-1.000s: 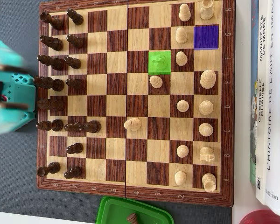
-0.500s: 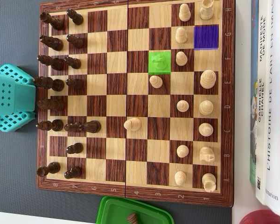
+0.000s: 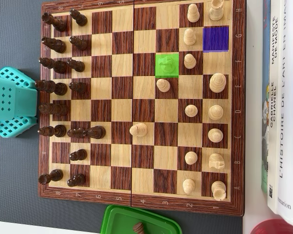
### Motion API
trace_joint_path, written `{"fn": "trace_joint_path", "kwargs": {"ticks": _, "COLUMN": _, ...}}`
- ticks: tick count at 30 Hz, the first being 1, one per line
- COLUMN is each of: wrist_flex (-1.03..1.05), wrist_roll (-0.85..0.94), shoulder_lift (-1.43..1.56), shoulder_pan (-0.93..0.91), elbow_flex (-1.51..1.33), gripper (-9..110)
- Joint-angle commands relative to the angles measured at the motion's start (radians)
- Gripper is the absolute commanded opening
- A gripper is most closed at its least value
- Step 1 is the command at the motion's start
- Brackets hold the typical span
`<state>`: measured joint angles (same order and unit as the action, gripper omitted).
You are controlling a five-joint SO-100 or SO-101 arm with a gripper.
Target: Play chess
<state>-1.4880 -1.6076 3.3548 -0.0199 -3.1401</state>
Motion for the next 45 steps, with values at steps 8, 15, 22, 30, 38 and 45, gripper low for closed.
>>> {"fn": "trace_joint_path", "kwargs": {"ticks": 8, "wrist_flex": -0.172, "wrist_roll": 0.005, "shoulder_lift": -0.008, "shoulder_pan": 0.011, "elbow_flex": -0.020, "gripper": 13}}
{"fn": "trace_joint_path", "kwargs": {"ticks": 15, "wrist_flex": -0.275, "wrist_roll": 0.005, "shoulder_lift": -0.008, "shoulder_pan": 0.011, "elbow_flex": -0.020, "gripper": 13}}
{"fn": "trace_joint_path", "kwargs": {"ticks": 22, "wrist_flex": -0.316, "wrist_roll": 0.003, "shoulder_lift": -0.008, "shoulder_pan": 0.011, "elbow_flex": -0.020, "gripper": 13}}
{"fn": "trace_joint_path", "kwargs": {"ticks": 30, "wrist_flex": -0.316, "wrist_roll": -0.006, "shoulder_lift": -0.008, "shoulder_pan": 0.009, "elbow_flex": -0.020, "gripper": 13}}
{"fn": "trace_joint_path", "kwargs": {"ticks": 38, "wrist_flex": -0.316, "wrist_roll": -0.006, "shoulder_lift": -0.008, "shoulder_pan": 0.003, "elbow_flex": -0.020, "gripper": 13}}
{"fn": "trace_joint_path", "kwargs": {"ticks": 45, "wrist_flex": -0.316, "wrist_roll": -0.006, "shoulder_lift": -0.008, "shoulder_pan": 0.003, "elbow_flex": -0.020, "gripper": 13}}
